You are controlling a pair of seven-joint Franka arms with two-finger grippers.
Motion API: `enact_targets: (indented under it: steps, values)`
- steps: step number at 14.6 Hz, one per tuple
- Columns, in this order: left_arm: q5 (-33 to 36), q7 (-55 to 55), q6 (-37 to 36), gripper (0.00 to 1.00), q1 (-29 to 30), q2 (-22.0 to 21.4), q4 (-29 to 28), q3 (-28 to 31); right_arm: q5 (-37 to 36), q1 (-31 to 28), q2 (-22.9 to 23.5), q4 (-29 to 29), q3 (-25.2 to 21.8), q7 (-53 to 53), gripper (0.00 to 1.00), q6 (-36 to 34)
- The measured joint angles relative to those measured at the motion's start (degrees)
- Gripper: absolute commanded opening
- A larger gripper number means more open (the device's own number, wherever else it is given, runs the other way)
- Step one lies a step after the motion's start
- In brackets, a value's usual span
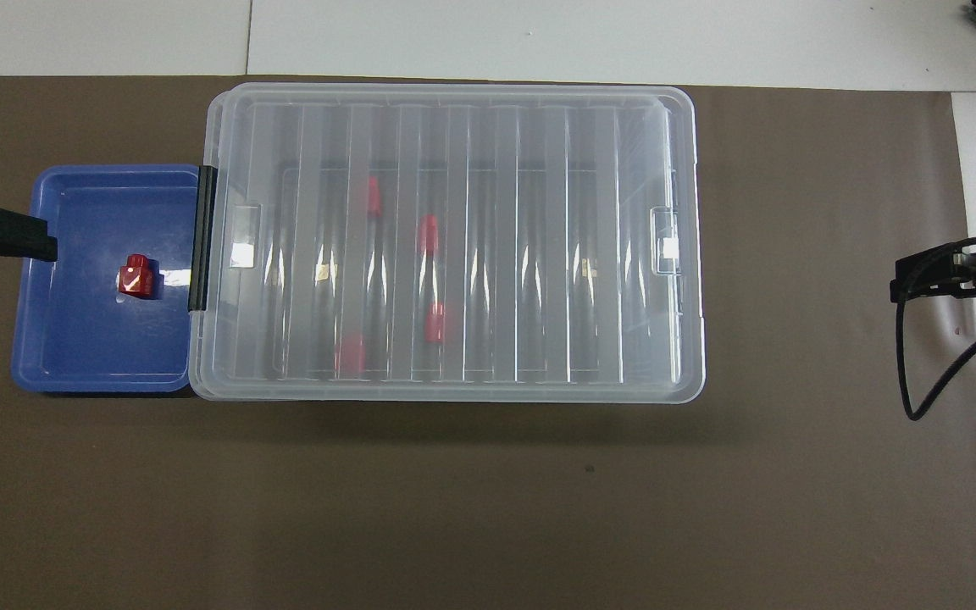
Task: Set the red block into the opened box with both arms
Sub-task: 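Move the right gripper to the edge of the clear lid, then grip the clear lid edge with the right gripper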
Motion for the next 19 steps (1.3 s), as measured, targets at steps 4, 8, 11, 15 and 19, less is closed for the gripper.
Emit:
enact_targets:
  steps: [4, 8, 11, 15, 19]
  values:
    - [0.00, -0.01, 0.00, 1.00, 0.00, 0.00, 0.00, 0.00, 0.00, 0.01, 0.00, -0.08, 0.01, 0.40, 1.00, 0.00]
    - [-0.01, -0.12, 0.00, 1.00, 0.00, 0.00, 0.00, 0.00, 0.92, 0.15, -0.06, -1.53, 0.27, 0.42, 1.00, 5.48]
    - [-0.05, -0.94, 0.00, 1.00, 0.00, 0.00, 0.00, -0.01, 2.29, 1.83, 0.33, -6.77, 0.71, 0.42, 1.00, 17.02]
    - [-0.09, -1.09, 0.00, 1.00, 0.00, 0.00, 0.00, -0.01, 3.23, 6.43, 4.70, -9.29, 1.14, 1.13, 1.00, 26.62]
    - [-0.12, -1.14, 0.00, 1.00, 0.00, 0.00, 0.00, -0.01, 8.00, 8.88, 9.69, -9.38, 1.20, 2.77, 1.00, 32.52]
